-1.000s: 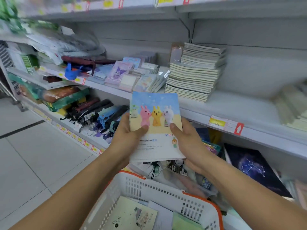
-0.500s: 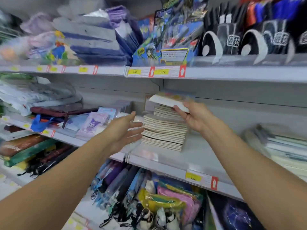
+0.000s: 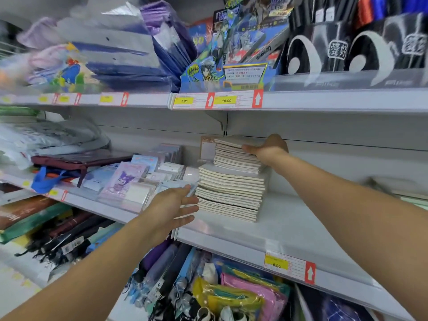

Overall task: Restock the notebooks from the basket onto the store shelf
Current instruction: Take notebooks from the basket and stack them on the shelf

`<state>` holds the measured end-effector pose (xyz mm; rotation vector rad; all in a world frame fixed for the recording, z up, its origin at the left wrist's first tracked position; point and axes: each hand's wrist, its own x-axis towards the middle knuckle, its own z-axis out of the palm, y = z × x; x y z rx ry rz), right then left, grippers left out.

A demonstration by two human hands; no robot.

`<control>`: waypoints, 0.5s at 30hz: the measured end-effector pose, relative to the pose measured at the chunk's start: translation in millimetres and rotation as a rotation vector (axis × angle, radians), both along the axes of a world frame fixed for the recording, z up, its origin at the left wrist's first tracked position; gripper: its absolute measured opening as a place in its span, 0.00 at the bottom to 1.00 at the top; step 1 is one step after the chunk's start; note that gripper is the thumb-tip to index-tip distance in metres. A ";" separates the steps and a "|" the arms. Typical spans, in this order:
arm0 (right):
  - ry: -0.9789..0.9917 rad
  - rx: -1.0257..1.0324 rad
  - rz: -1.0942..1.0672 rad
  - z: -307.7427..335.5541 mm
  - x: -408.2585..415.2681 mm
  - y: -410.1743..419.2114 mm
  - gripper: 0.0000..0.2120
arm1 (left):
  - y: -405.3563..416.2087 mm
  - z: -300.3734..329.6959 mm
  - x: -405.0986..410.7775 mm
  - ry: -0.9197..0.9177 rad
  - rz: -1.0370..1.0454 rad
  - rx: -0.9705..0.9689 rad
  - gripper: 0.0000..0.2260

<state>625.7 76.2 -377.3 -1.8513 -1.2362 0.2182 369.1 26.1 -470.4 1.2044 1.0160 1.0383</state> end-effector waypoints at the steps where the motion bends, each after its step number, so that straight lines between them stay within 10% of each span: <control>1: 0.008 0.001 -0.012 0.1 -0.3 3.3 0.28 | -0.5 -0.6 -0.2 0.004 0.000 -0.002 0.14; 9: -0.006 0.773 0.065 -110.5 -54.7 -79.0 0.08 | -57.5 -41.3 -28.5 0.269 0.002 0.047 0.12; 12: -0.002 0.401 0.472 -244.6 -113.7 -139.1 0.07 | -100.0 -95.7 -53.8 0.709 -0.216 0.090 0.10; 15: -0.094 -0.517 0.778 -386.1 -132.5 -182.6 0.20 | -137.4 -153.3 -80.3 1.075 -0.472 0.123 0.11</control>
